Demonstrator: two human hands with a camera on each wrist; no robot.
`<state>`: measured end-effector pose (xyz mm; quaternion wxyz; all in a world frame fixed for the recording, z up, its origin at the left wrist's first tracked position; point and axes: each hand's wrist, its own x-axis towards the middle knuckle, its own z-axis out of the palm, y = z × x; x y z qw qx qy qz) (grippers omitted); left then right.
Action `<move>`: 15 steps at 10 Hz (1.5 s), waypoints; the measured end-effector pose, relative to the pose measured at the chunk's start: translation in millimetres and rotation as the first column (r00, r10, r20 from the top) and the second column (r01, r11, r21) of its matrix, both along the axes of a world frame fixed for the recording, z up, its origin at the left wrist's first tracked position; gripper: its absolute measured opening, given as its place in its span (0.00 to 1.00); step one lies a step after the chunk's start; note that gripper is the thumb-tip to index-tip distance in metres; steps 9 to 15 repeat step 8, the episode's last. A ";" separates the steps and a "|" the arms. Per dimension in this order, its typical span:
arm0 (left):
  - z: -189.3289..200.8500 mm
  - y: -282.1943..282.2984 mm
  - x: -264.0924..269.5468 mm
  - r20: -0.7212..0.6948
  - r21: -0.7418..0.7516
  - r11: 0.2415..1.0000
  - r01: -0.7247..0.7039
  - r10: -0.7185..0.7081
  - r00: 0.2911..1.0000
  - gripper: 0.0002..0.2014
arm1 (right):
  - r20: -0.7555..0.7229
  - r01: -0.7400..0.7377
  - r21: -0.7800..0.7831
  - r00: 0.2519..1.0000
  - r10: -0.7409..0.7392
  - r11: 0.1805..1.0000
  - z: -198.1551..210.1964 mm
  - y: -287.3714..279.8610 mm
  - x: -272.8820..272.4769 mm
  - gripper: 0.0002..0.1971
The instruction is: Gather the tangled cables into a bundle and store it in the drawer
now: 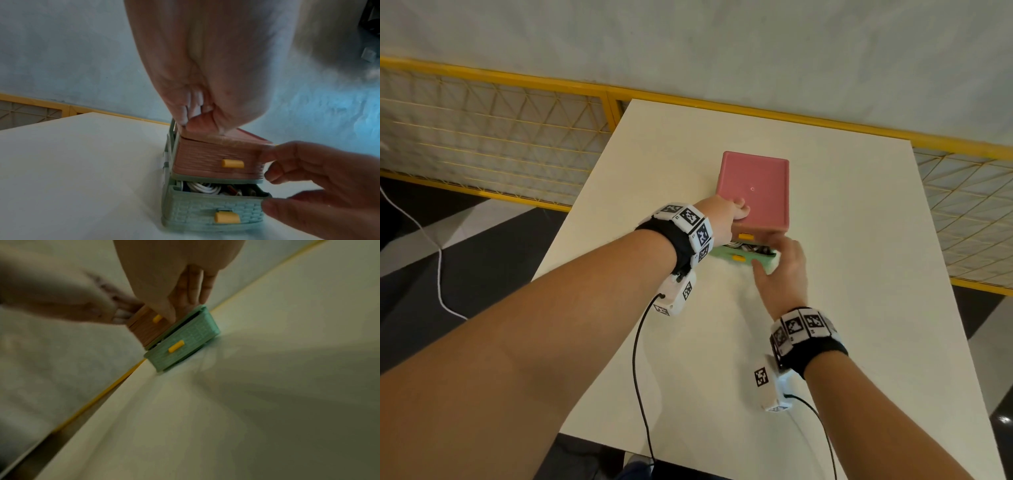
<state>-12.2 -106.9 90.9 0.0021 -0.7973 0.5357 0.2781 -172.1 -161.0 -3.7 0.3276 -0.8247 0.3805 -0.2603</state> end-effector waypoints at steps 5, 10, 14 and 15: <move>0.5 1.3 3.9 -0.072 -0.102 0.993 -0.057 0.050 0.996 0.35 | -0.243 0.150 0.206 0.965 -0.098 0.967 -24.5 -40.5 31.3 0.44; -10.7 7.1 9.4 -0.254 -0.229 0.951 -0.209 0.150 0.956 0.34 | -0.289 0.080 0.191 0.957 -0.022 0.978 -15.8 -41.8 25.5 0.41; -10.7 7.1 9.4 -0.254 -0.229 0.951 -0.209 0.150 0.956 0.34 | -0.289 0.080 0.191 0.957 -0.022 0.978 -15.8 -41.8 25.5 0.41; -10.7 7.1 9.4 -0.254 -0.229 0.951 -0.209 0.150 0.956 0.34 | -0.289 0.080 0.191 0.957 -0.022 0.978 -15.8 -41.8 25.5 0.41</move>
